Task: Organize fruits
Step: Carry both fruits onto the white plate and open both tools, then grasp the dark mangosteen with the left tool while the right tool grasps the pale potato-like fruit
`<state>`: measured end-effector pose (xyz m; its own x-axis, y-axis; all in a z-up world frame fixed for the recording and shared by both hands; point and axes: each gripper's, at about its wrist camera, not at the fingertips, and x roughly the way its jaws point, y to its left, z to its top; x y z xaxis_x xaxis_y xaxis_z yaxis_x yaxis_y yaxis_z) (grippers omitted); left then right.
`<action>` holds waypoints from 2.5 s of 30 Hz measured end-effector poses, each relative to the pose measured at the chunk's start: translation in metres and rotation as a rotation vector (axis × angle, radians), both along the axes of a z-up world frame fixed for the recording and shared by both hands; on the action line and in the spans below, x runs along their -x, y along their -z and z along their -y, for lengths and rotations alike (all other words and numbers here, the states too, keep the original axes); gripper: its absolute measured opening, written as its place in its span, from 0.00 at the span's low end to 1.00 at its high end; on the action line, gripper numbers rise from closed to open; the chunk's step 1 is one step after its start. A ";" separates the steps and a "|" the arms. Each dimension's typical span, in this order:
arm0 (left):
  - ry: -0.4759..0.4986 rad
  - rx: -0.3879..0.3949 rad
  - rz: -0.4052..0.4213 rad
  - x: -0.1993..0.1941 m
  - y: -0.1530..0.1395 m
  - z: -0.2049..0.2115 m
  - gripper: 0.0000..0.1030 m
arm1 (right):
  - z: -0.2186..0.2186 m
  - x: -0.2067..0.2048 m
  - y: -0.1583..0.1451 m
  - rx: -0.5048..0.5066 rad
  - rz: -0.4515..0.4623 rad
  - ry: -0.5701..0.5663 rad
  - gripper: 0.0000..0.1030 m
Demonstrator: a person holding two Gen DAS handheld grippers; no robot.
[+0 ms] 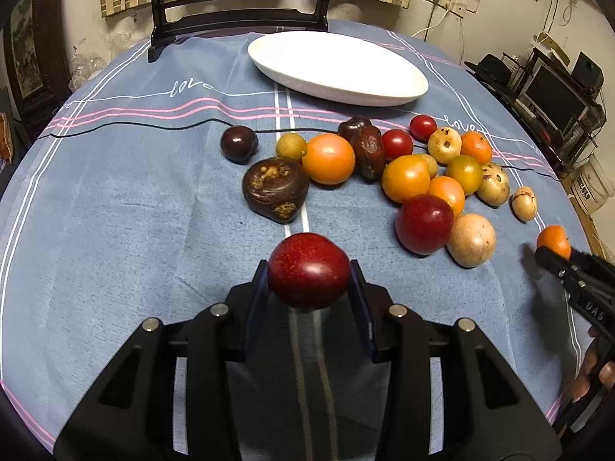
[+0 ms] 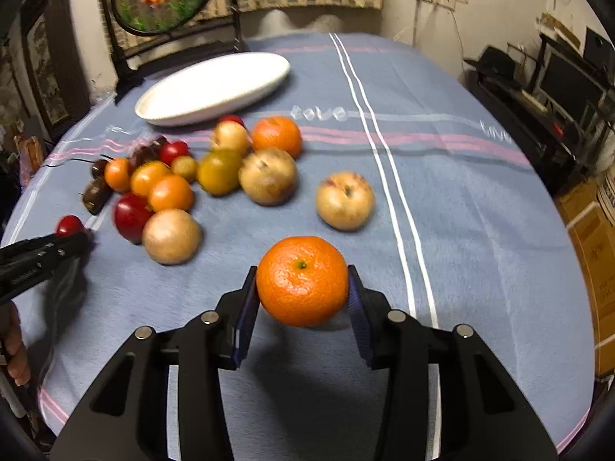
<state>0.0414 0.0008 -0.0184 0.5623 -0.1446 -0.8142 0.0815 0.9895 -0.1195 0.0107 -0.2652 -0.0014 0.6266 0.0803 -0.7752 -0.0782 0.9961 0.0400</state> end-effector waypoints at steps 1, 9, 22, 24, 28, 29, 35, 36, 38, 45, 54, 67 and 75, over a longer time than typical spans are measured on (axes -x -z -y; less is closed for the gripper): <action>0.002 -0.001 0.004 0.000 -0.003 -0.001 0.40 | -0.002 0.000 -0.004 0.001 0.010 -0.013 0.43; 0.072 -0.015 0.107 -0.033 -0.062 0.004 0.40 | -0.036 -0.041 -0.062 -0.018 0.139 -0.152 0.43; 0.008 -0.052 0.004 -0.231 -0.042 0.017 0.40 | -0.082 -0.206 -0.034 0.047 0.040 -0.090 0.43; -0.004 -0.048 -0.027 -0.250 -0.032 0.012 0.40 | -0.089 -0.224 -0.024 0.072 0.004 -0.098 0.43; -0.025 -0.034 -0.036 -0.268 -0.019 0.007 0.40 | -0.099 -0.249 -0.010 0.122 -0.041 -0.092 0.44; -0.032 -0.040 -0.039 -0.273 -0.017 0.007 0.41 | -0.101 -0.255 -0.007 0.123 -0.061 -0.091 0.44; -0.041 -0.074 0.036 -0.262 -0.032 0.008 0.69 | -0.102 -0.256 -0.017 0.178 -0.005 -0.060 0.64; -0.036 -0.088 0.048 -0.256 -0.039 0.008 0.70 | -0.099 -0.251 -0.021 0.163 0.000 -0.070 0.64; -0.031 -0.083 0.067 -0.242 -0.050 0.004 0.75 | -0.089 -0.238 -0.030 0.136 0.008 -0.073 0.64; 0.001 -0.081 0.176 -0.163 -0.082 -0.011 0.87 | -0.047 -0.155 -0.057 -0.028 0.071 -0.080 0.64; -0.021 -0.059 0.191 -0.071 -0.055 -0.027 0.90 | -0.019 -0.052 -0.028 -0.097 0.051 -0.086 0.64; -0.024 -0.172 0.246 -0.054 -0.027 -0.026 0.90 | -0.053 -0.019 0.000 -0.031 -0.026 -0.217 0.64; -0.010 -0.082 0.190 -0.056 -0.024 -0.035 0.91 | -0.077 -0.030 0.012 0.027 -0.058 -0.258 0.64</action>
